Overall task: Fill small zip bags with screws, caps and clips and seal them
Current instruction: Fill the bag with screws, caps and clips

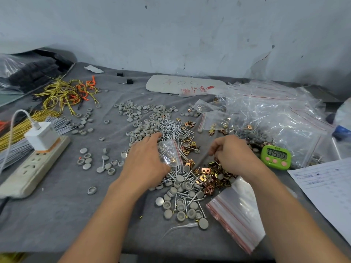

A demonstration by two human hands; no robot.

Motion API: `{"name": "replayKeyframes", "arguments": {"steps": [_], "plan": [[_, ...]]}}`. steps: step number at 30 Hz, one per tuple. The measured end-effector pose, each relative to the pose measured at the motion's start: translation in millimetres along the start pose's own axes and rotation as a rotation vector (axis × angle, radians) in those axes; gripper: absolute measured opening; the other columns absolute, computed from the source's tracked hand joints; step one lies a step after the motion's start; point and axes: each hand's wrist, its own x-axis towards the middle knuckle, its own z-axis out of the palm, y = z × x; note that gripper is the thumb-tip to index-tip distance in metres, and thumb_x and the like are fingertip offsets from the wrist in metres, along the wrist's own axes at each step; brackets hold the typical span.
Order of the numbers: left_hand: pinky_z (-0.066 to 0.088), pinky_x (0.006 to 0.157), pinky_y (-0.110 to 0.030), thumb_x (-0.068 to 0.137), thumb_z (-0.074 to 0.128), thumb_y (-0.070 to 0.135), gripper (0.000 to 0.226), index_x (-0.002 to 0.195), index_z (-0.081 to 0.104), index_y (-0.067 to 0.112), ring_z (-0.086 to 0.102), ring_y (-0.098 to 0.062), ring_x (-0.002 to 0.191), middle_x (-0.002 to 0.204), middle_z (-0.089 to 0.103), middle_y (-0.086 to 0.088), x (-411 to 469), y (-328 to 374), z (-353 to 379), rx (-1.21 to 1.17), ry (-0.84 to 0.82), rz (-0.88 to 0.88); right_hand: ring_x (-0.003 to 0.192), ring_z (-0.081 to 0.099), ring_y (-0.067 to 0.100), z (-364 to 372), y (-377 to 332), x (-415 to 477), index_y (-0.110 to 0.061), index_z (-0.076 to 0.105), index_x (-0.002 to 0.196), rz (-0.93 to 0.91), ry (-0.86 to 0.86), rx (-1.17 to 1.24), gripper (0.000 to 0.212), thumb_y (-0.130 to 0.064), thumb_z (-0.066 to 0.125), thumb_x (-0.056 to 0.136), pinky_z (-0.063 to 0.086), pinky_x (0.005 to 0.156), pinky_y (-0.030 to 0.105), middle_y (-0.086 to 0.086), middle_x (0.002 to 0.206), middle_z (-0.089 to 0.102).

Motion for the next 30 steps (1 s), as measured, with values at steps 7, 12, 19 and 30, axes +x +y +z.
{"name": "replayKeyframes", "arguments": {"steps": [7, 12, 19, 30], "plan": [[0.042, 0.107, -0.041, 0.075, 0.084, 0.045, 0.101, 0.156, 0.025, 0.031, 0.048, -0.021, 0.132, 0.147, 0.048, 0.007, 1, -2, -1, -0.021, -0.005, -0.008, 0.079, 0.07, 0.015, 3, -2, 0, -0.03, 0.071, 0.078, 0.003, 0.016, 0.118, 0.04, -0.002, 0.052, 0.099, 0.06, 0.076, 0.034, -0.003, 0.096, 0.074], [0.042, 0.108, -0.042, 0.074, 0.085, 0.047, 0.101, 0.155, 0.027, 0.031, 0.049, -0.022, 0.132, 0.148, 0.049, 0.006, 3, -1, -1, -0.012, -0.014, -0.013, 0.088, 0.071, 0.015, -2, 1, 1, -0.03, 0.072, 0.08, 0.015, 0.123, 0.176, 0.038, 0.004, 0.058, 0.091, 0.062, 0.084, 0.037, -0.005, 0.095, 0.076], [0.043, 0.106, -0.041, 0.074, 0.083, 0.052, 0.101, 0.155, 0.027, 0.032, 0.049, -0.02, 0.13, 0.146, 0.049, 0.007, 1, -1, -2, -0.019, -0.012, -0.016, 0.073, 0.063, 0.009, 1, -6, 2, -0.039, 0.078, 0.079, -0.01, 0.035, -0.106, 0.034, -0.009, 0.069, 0.091, 0.054, 0.075, 0.028, -0.015, 0.09, 0.073], [0.044, 0.104, -0.039, 0.076, 0.082, 0.052, 0.1, 0.155, 0.025, 0.033, 0.049, -0.019, 0.129, 0.144, 0.05, 0.007, 1, -2, -1, 0.003, -0.015, -0.005, 0.092, 0.068, 0.02, 9, -13, -1, -0.03, 0.075, 0.092, -0.013, -0.097, -0.358, 0.016, -0.015, 0.07, 0.091, 0.056, 0.088, 0.038, -0.003, 0.096, 0.073]]}}
